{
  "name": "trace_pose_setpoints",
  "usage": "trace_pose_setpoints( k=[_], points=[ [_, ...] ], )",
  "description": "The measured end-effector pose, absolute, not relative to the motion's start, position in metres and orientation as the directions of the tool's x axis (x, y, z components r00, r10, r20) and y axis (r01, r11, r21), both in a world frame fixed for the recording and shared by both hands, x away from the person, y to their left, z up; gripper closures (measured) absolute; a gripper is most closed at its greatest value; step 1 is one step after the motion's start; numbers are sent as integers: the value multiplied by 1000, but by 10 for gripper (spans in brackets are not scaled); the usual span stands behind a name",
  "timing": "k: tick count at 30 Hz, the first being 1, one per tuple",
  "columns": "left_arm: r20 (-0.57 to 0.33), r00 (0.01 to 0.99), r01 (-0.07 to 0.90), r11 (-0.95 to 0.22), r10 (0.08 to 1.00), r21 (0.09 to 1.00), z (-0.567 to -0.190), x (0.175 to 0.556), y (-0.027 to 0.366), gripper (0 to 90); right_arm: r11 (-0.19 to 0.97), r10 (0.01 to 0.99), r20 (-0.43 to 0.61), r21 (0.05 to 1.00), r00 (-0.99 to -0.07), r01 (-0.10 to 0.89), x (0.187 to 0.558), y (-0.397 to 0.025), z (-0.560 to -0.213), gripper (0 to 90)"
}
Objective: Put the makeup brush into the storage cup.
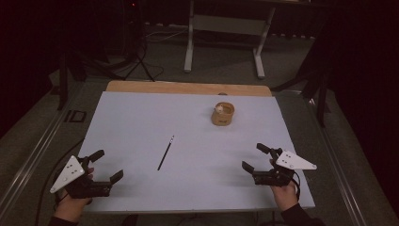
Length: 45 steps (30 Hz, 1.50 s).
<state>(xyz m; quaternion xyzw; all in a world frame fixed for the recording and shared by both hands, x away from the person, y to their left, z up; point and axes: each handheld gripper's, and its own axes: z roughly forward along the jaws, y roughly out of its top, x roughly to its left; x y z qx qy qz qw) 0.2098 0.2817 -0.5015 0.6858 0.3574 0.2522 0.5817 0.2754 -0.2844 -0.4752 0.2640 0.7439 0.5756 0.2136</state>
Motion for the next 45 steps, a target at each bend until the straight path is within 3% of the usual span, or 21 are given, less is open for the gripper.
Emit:
trace_pose_setpoints(
  k=[9,24,27,37,38,43,45],
  points=[
    [-76,613,220,-78,786,972,-503,210,279,7,192,686,-55,975,-726,108,275,-282,-467,117],
    [-88,638,244,-93,765,965,-504,211,274,7,196,698,-45,972,-715,130,275,-282,-468,121],
    [-168,628,299,-37,760,953,-504,214,275,7,188,697,-40,974,-716,128,274,-282,-467,122],
    [-129,604,345,-112,786,932,-493,218,267,6,189,695,-41,974,-718,127,273,-283,-466,122],
    [-177,602,374,-79,779,924,-490,219,266,5,187,695,-40,974,-718,127,273,-283,-466,122],
    [-237,586,472,-89,775,877,-481,224,258,5,183,700,-36,974,-713,131,273,-285,-465,123],
    [-252,592,468,-71,766,881,-478,225,254,5,183,701,-37,975,-713,130,273,-285,-465,123]
  ],
)
